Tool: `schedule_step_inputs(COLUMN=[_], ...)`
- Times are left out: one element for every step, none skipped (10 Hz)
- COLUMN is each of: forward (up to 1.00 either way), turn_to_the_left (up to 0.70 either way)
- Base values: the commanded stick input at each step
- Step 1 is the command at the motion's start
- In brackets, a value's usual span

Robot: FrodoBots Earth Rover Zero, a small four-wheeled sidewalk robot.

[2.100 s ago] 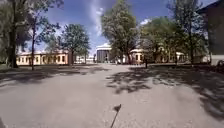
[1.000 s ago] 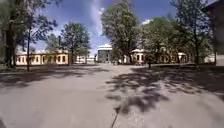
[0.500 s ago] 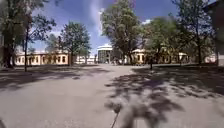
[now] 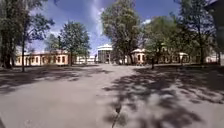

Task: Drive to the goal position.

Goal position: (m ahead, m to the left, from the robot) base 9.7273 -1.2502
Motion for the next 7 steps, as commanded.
schedule_step_inputs(forward=[0.7, 0.7, 0.7, 0.7, 0.7, 0.7, 0.7], turn_to_the_left=[0.06, 0.06, 0.06, 0.06, 0.06, 0.06, 0.06])
